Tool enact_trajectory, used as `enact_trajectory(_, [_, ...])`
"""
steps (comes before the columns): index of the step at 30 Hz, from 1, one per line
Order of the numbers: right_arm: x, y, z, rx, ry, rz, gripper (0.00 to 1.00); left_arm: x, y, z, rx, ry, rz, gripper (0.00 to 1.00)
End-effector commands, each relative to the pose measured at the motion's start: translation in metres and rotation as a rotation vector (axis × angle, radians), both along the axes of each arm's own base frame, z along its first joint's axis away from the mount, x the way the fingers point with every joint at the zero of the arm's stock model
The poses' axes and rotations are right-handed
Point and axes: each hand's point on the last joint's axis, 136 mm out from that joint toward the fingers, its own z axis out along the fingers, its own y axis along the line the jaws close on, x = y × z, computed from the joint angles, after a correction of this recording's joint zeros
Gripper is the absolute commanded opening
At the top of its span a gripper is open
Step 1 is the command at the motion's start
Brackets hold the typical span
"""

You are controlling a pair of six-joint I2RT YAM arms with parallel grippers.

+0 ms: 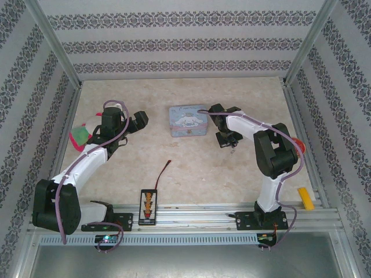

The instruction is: Unlock the padlock with the key

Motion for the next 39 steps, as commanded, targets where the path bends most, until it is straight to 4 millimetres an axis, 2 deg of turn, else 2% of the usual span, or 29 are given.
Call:
enact_trajectory(1, [0.006,-0.013,0.005,-0.066,-0.019,-0.034,0.00,-0.003,0.006,-0.008,0.014,0.022,0.007,0.99])
enact_trajectory(9, [0.005,-0.010,-0.004,-0.101,-0.005,-0.036,0.00,-0.001,0.004,-0.013,-0.005,0.032,0.001,0.99])
enact_trajectory(17, [0.004,0.001,-0.011,-0.087,-0.005,-0.051,0.09,0.000,0.006,-0.019,-0.006,0.046,0.007,0.99])
enact_trajectory(39, [0.002,0.033,0.003,-0.027,-0.062,-0.069,0.22,0.006,0.004,-0.028,-0.040,0.069,0.001,0.99])
